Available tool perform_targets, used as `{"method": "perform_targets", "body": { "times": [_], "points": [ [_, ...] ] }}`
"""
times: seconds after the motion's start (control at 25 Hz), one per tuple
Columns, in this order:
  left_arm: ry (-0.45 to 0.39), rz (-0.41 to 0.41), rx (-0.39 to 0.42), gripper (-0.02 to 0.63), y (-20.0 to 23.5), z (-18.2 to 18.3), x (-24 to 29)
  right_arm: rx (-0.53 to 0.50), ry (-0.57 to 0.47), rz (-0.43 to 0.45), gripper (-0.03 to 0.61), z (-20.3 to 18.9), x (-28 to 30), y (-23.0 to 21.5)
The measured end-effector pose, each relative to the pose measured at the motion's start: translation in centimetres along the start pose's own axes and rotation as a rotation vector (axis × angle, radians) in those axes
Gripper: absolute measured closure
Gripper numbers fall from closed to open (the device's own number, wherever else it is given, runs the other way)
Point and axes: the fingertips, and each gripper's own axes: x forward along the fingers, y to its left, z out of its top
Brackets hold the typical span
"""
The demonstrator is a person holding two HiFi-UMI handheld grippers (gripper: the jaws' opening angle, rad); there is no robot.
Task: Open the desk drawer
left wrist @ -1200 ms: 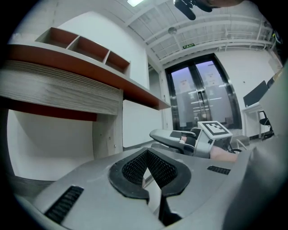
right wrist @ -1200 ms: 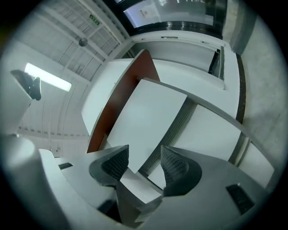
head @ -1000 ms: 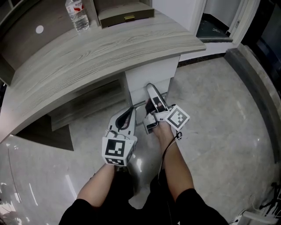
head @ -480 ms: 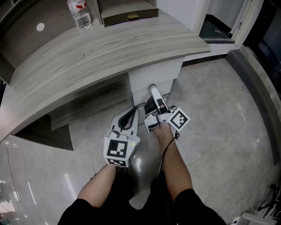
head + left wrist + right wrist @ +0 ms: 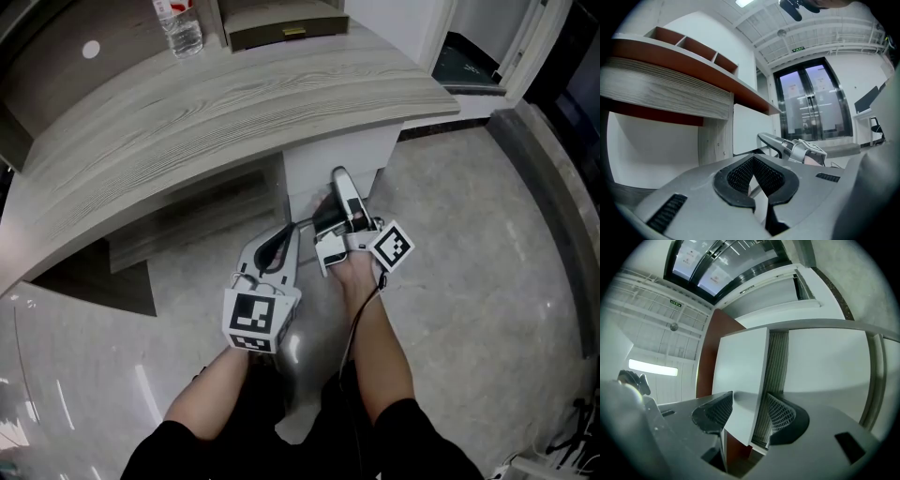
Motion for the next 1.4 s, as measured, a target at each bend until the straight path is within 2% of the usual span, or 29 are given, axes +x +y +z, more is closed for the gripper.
{"method": "perform_targets", "body": {
  "times": [0.2, 0.28, 1.4],
  "points": [
    [-0.001, 0.003, 0.001, 0.609, 0.1, 0.0, -0.2, -0.001, 0.000, 0.013, 0.367, -0.1, 0.0, 0.1],
    [-0.003, 0.004, 0.002, 0.609, 0.0, 0.0, -0.2, -0.004, -0.001, 0.028, 0.408, 0.0, 0.0, 0.4],
    [-0.023, 0.023, 0.007, 0.609, -0.5, 1.0, -0.6, -0.063, 0.028, -0.005, 0.420, -0.3, -1.5, 1.6]
  ]
}}
